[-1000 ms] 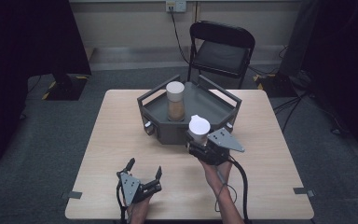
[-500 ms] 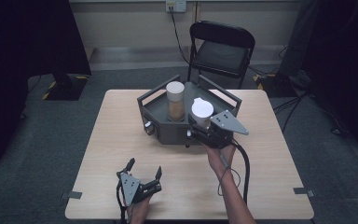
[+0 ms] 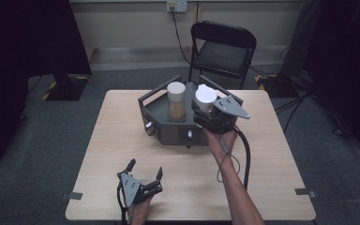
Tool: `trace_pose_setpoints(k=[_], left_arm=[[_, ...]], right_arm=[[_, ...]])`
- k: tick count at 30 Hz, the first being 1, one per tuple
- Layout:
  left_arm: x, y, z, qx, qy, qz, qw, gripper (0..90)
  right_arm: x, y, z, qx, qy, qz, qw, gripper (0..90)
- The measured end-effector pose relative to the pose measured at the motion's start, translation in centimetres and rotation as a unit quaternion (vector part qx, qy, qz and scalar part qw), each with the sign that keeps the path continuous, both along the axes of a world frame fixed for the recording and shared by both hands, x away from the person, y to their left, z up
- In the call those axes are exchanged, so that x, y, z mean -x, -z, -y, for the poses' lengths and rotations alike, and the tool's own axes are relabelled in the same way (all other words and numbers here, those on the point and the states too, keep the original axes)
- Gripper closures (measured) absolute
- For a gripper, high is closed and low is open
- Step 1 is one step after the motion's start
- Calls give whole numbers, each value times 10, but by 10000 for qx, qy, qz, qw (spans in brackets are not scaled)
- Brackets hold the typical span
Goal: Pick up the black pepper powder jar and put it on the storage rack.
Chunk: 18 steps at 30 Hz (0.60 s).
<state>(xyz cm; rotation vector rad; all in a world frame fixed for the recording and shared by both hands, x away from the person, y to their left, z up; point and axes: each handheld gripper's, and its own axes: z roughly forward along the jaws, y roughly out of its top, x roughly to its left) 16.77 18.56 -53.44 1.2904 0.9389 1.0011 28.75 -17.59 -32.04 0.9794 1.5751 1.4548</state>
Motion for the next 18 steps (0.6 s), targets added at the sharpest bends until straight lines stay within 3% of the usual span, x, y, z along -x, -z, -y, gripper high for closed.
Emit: trace_pose_setpoints(k=[10,18], left_arm=[[0,0,0,0,5,3,10000,7],[0,0,0,-7,3,2,10000,7]], right_arm=[[-19,-8,-15,-16,291,-50,9996,306],[-37,1,-27,115,368,-200,9991,305]])
